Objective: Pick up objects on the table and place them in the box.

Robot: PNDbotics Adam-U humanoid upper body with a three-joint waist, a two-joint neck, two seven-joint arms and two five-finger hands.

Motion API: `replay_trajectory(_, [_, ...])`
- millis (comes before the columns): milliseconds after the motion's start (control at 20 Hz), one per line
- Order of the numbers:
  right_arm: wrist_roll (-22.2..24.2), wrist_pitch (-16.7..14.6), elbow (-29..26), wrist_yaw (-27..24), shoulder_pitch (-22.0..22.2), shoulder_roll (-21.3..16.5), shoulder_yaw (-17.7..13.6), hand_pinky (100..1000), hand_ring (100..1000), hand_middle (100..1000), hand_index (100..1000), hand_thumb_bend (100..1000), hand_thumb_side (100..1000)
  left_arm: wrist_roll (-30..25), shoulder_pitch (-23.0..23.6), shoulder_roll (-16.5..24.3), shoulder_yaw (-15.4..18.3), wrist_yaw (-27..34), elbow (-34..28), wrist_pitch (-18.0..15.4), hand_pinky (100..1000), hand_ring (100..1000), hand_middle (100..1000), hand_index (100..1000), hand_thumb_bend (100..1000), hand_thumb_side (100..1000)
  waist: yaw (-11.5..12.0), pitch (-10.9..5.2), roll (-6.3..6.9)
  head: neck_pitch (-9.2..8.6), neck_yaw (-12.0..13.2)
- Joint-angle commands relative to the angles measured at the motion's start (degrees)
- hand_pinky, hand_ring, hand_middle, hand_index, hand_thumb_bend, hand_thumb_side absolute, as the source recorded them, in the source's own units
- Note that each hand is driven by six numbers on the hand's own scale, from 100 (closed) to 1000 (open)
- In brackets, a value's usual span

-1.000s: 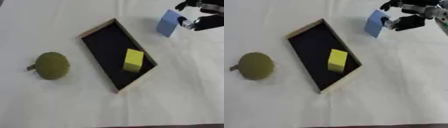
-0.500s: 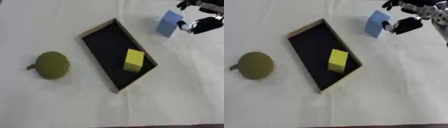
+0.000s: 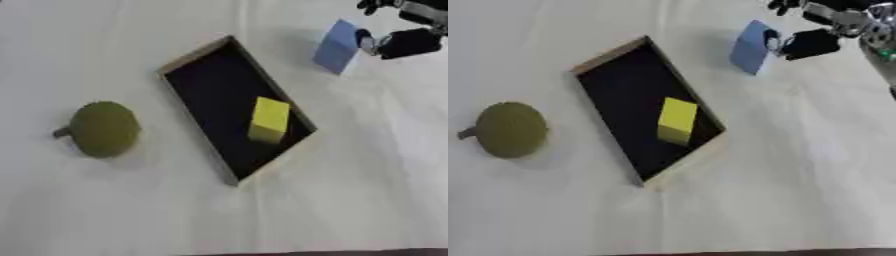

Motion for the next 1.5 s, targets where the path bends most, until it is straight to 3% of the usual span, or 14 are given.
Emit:
replay_trajectory(50, [0.4,0.6,-1.2,0.4,-0.5,-1.0,-0.3,927,950,840,957,100,821,-0.3,-0.4,0.7,0.7,0.4,-1.1,0.1,869,732,615,826,100,600,0.1,-1.08,0.05,-0.33,-0.2])
replay_trajectory(500, [1.9,1.2,-1.1,0.0,-0.2,-0.3,-0.2,927,952,841,958,100,897,-0.7,-0.5,0.4,0.9,0.7,-1.1,0.3,871,734,616,826,100,601,0.3,-0.51,-0.30,-0.49,-0.1])
replay_trajectory(850, [1.6,1.3,0.9,3.1,-0.7,0.7,0.4,928,954,846,962,100,889,-0.9,-0.5,0.2,1.0,0.8,-1.1,0.3,872,735,617,826,100,601,0.5,-0.13,-0.33,-0.74,-0.2])
replay_trajectory(1050, [0.7,1.2,1.2,4.3,-0.8,1.1,0.7,921,948,840,960,100,874,-1.0,-0.4,0.0,1.0,0.9,-1.1,0.4,873,736,617,824,100,602,0.6,0.06,-0.32,-0.85,-0.3])
replay_trajectory(1500, [-1.4,1.6,-1.0,2.6,-0.1,1.3,0.3,883,889,784,929,100,733,-1.4,-0.4,-0.1,1.1,1.0,-1.1,0.5,875,737,617,823,100,600,0.6,0.32,-0.25,-0.85,-0.3])
